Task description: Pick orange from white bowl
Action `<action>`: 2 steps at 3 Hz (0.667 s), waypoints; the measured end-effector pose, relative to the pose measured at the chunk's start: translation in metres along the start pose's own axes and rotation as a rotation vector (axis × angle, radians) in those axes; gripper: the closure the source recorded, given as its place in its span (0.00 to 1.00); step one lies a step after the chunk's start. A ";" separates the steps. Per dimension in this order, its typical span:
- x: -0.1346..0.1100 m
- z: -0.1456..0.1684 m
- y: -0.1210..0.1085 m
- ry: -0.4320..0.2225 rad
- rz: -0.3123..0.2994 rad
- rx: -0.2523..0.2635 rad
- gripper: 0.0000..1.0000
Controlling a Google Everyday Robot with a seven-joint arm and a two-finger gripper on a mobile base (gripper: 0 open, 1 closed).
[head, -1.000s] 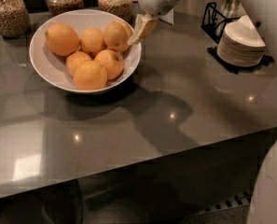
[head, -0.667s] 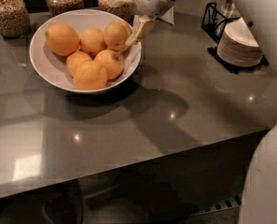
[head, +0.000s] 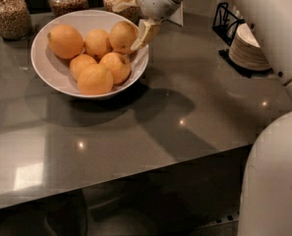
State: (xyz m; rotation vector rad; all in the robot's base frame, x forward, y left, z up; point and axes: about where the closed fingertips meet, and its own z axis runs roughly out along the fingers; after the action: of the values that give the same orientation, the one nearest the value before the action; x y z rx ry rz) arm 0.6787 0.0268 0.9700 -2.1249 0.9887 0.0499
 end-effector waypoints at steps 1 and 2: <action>0.006 0.014 0.003 -0.008 -0.016 -0.027 0.30; 0.008 0.022 0.004 -0.012 -0.022 -0.043 0.30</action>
Offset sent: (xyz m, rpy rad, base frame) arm 0.0130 0.0062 -0.0251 -0.0396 0.0189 0.0433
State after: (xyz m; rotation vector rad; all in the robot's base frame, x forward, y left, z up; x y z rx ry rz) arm 0.6877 0.0346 0.9487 -2.1713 0.9657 0.0733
